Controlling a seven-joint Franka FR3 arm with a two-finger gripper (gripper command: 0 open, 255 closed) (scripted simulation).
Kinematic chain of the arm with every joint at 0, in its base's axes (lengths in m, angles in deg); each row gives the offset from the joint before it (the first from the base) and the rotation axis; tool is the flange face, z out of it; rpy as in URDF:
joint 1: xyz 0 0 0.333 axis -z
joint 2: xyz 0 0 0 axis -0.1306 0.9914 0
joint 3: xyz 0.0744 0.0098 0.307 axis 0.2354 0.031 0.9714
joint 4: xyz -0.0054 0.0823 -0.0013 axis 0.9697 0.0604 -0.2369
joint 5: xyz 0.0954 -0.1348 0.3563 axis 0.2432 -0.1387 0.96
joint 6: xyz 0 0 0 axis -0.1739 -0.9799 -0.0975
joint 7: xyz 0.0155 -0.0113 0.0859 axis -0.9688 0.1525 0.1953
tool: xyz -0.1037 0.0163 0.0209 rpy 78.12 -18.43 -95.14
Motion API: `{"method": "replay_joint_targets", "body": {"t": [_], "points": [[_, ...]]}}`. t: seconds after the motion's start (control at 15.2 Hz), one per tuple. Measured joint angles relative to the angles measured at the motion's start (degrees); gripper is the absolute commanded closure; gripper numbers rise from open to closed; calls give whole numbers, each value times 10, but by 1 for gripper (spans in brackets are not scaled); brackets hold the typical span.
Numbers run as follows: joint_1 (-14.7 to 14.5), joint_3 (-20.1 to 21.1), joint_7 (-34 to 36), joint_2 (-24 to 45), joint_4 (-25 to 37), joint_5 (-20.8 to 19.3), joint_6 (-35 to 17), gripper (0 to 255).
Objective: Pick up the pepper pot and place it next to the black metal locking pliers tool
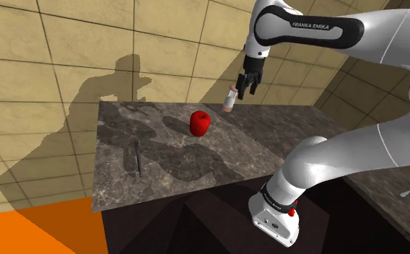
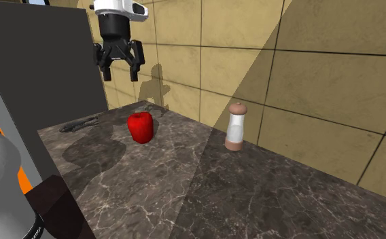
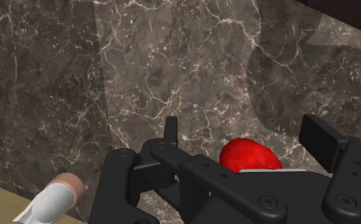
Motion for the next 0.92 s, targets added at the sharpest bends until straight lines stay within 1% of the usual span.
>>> {"method": "replay_joint_targets", "body": {"t": [0.2, 0.53, 0.79, 0.92], "points": [[11, -27, -28, 50, 28, -13, -22, 0], [26, -67, -75, 148, 88, -22, -60, 0], [40, -98, -118, 227, 155, -19, -73, 0], [46, -109, -136, 273, 195, -11, -78, 0]]}}
